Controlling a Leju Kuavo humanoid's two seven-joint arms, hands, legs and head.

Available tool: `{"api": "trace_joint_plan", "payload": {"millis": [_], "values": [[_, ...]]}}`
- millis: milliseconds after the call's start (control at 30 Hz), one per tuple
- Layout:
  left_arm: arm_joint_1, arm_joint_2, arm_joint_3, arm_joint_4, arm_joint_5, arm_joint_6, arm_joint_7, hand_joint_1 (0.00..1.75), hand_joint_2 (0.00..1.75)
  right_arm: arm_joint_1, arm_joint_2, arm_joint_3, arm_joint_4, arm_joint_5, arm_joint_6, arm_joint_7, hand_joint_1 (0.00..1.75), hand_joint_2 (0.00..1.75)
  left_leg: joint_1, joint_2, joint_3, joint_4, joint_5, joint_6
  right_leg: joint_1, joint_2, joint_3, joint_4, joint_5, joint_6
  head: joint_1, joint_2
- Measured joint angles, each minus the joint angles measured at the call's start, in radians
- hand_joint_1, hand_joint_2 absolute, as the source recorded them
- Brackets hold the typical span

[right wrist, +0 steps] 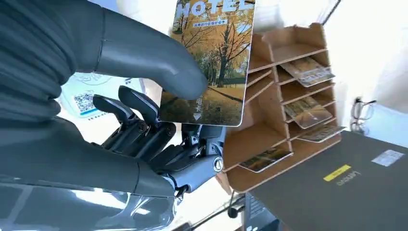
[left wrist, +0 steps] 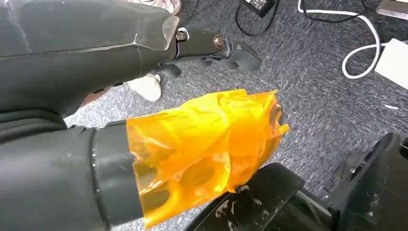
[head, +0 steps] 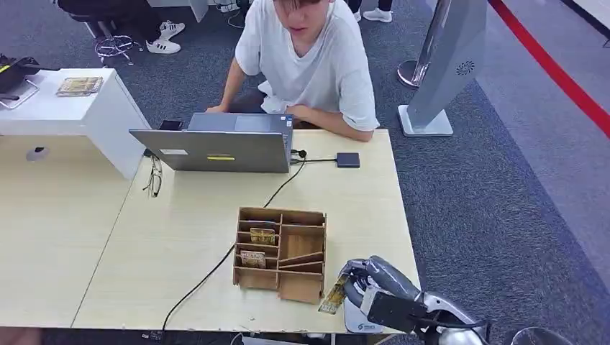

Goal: Pass the card to the sensor for recognition and then transmit it.

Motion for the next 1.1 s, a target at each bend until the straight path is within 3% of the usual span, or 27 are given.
{"api": "trace_joint_plan", "payload": {"millis": [200, 633, 1100], "values": [[0.001, 0.002, -0.009, 0.000, 0.007, 0.002, -0.002, 0.00, 0.00, 0.008, 0.002, -0.016, -0.044, -0.059, 0.015, -0.089, 1.75, 1.75, 0.000, 0.000, 0.000, 0.000, 0.000, 0.000, 0.000, 0.000, 0.000, 0.000, 0.000, 0.000, 0.000, 0.000], [0.007, 0.007, -0.026, 0.000, 0.027, 0.009, -0.005, 0.00, 0.00, 0.013, 0.061, -0.023, -0.175, -0.144, -0.022, -0.196, 1.75, 1.75, 0.000, 0.000, 0.000, 0.000, 0.000, 0.000, 0.000, 0.000, 0.000, 0.000, 0.000, 0.000, 0.000, 0.000], [0.004, 0.008, -0.040, 0.000, 0.029, 0.000, -0.010, 0.00, 0.00, -0.053, 0.108, -0.023, -0.235, -0.139, -0.068, -0.216, 1.75, 1.75, 0.000, 0.000, 0.000, 0.000, 0.000, 0.000, 0.000, 0.000, 0.000, 0.000, 0.000, 0.000, 0.000, 0.000]]}}
